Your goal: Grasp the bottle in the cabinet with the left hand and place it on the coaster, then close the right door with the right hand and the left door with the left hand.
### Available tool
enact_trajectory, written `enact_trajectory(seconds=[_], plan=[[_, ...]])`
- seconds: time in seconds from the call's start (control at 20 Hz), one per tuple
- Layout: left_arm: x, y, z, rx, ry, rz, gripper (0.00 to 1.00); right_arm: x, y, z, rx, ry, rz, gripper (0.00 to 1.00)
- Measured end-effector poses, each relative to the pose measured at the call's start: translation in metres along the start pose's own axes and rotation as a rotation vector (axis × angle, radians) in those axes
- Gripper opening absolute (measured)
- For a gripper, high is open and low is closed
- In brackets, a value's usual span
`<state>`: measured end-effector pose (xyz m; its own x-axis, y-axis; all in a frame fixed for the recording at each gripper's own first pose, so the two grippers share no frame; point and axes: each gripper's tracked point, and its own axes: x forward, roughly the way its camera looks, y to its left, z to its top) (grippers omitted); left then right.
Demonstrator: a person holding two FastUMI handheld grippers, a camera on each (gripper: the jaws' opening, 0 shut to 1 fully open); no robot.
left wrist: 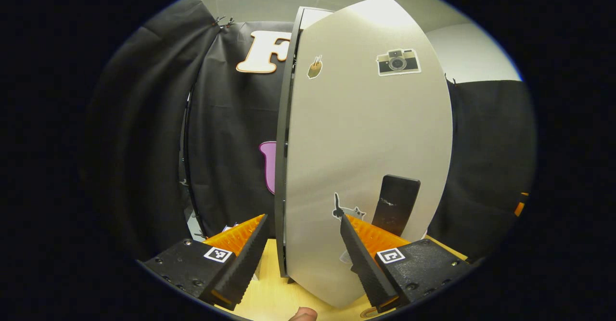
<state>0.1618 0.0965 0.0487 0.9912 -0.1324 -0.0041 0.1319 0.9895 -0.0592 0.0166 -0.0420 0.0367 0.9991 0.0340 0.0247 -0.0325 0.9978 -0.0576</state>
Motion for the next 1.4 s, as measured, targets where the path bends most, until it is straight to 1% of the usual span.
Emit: enact_trajectory(seconds=[0.05,0.1,0.2,0.25,0.3,0.35,0.4,0.45,0.65,0.7,1.05,1.1,1.15,1.2,1.25,1.3,1.35,1.4], plan=[[0.001,-0.004,0.002,-0.001,-0.004,-0.008,0.94,0.001,-0.004,-0.001,-0.002,0.003,-0.004,0.94],[0.003,-0.009,0.003,-0.002,-0.006,-0.015,0.94,0.001,-0.007,-0.002,-0.004,0.006,-0.007,0.91],[0.007,-0.017,0.004,-0.008,-0.004,-0.023,0.94,0.002,-0.012,-0.003,-0.001,0.003,-0.006,0.91],[0.008,-0.020,0.005,-0.008,-0.007,-0.027,0.94,0.003,-0.016,-0.002,0.005,-0.002,-0.006,0.94],[0.009,-0.023,0.008,-0.008,-0.013,-0.028,0.95,0.003,-0.018,-0.002,0.017,-0.003,-0.001,0.94],[0.012,-0.024,0.008,-0.003,-0.014,-0.025,0.95,0.003,-0.021,-0.003,0.021,-0.002,-0.002,0.91],[0.014,-0.025,0.008,0.001,-0.013,-0.018,0.90,0.004,-0.026,-0.003,0.017,0.000,-0.008,0.94],[0.015,-0.028,0.007,0.005,-0.011,-0.020,0.95,0.005,-0.030,-0.004,0.010,0.003,-0.013,0.91],[0.015,-0.033,0.003,0.008,-0.003,-0.011,0.95,0.003,-0.039,-0.011,0.022,0.018,-0.030,0.91],[0.012,-0.033,0.003,0.008,-0.003,-0.011,0.95,0.002,-0.039,-0.010,0.027,0.020,-0.030,0.94],[-0.013,-0.026,0.007,0.035,-0.026,0.018,0.95,-0.009,-0.033,-0.003,0.031,0.004,-0.023,0.94],[-0.017,-0.025,0.005,0.035,-0.025,0.020,0.91,-0.010,-0.032,-0.001,0.028,0.002,-0.020,0.91],[-0.021,-0.023,0.004,0.033,-0.023,0.023,0.96,-0.012,-0.030,0.000,0.026,0.001,-0.018,0.91],[-0.026,-0.021,0.003,0.031,-0.021,0.025,0.96,-0.013,-0.028,0.000,0.026,0.002,-0.015,0.94],[-0.030,-0.019,0.002,0.025,-0.014,0.029,0.95,-0.014,-0.025,0.001,0.026,0.000,-0.012,0.94],[-0.035,-0.018,0.001,0.017,-0.013,0.031,0.95,-0.015,-0.023,0.003,0.026,0.000,-0.006,0.91],[-0.038,-0.017,0.002,0.009,-0.011,0.030,0.96,-0.015,-0.021,0.004,0.027,0.001,-0.002,0.91],[-0.043,-0.016,0.001,0.003,-0.009,0.028,0.96,-0.016,-0.019,0.005,0.028,-0.001,0.002,0.94]])
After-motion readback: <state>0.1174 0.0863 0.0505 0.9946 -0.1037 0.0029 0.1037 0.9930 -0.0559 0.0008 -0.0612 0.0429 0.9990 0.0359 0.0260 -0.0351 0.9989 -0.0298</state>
